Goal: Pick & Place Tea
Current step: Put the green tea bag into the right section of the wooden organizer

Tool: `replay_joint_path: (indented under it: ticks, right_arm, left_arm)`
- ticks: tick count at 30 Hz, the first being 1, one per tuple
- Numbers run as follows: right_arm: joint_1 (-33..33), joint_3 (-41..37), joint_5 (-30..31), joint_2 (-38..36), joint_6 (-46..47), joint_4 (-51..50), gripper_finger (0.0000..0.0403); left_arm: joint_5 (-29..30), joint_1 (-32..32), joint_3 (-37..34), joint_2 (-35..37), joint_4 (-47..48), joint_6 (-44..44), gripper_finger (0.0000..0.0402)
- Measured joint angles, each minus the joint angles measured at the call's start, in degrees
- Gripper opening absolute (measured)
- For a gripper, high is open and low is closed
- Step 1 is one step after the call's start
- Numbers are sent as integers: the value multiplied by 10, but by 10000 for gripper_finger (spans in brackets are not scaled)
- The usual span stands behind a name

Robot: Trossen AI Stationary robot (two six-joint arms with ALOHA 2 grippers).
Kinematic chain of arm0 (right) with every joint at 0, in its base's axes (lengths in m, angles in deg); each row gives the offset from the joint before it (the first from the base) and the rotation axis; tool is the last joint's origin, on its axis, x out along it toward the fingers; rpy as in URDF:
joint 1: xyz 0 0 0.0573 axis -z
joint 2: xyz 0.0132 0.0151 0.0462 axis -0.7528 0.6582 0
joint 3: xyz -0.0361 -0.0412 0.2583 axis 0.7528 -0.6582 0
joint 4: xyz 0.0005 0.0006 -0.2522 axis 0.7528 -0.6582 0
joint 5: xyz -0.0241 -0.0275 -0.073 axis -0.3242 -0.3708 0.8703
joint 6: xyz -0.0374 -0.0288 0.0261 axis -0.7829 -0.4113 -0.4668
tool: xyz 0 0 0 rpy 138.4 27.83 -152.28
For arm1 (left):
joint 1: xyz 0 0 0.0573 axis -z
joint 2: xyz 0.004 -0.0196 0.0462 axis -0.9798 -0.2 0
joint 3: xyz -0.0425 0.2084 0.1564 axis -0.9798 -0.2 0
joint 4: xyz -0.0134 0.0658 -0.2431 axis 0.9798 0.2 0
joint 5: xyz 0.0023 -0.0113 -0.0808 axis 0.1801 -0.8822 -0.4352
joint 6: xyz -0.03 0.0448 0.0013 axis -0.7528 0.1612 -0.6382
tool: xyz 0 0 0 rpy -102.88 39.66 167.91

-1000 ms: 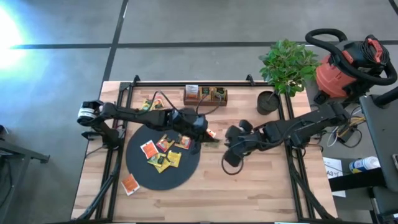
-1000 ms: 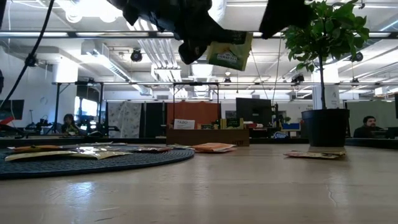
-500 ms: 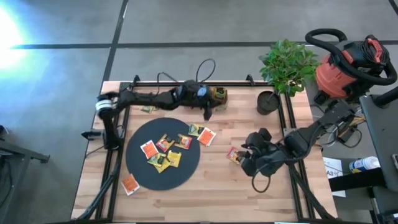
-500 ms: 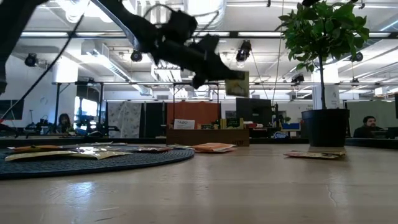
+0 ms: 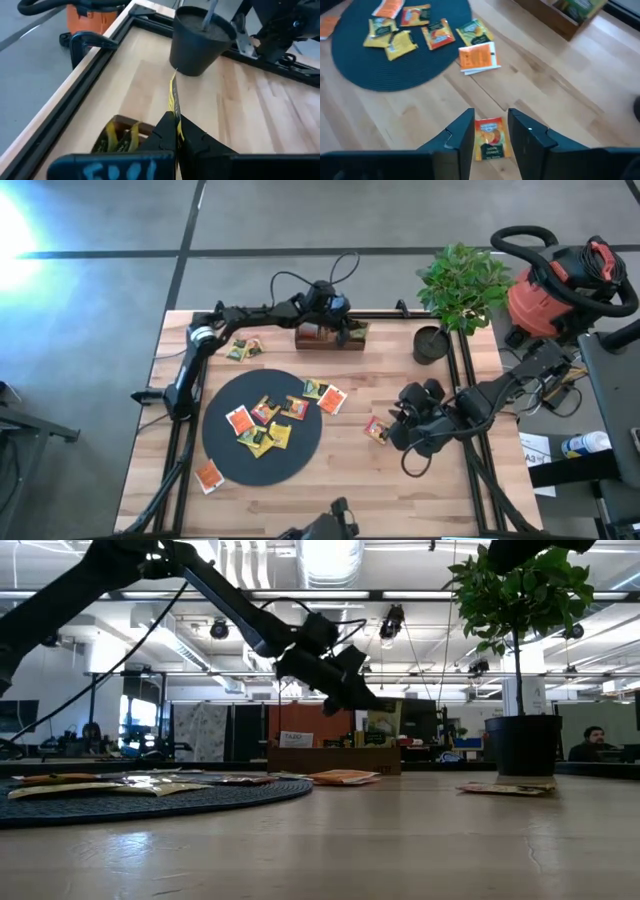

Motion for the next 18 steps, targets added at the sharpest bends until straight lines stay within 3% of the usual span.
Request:
replay_joint_path:
  ticks: [14,18]
  right_arm:
    - [20,0,6,-7,30,-30,108]
    - [34,0,6,-7,16,-30,104]
  left_arm:
    - [5,-36,-12,-1,-3,41,0]
    - [-22,-42,-15,-4,-9,35,0]
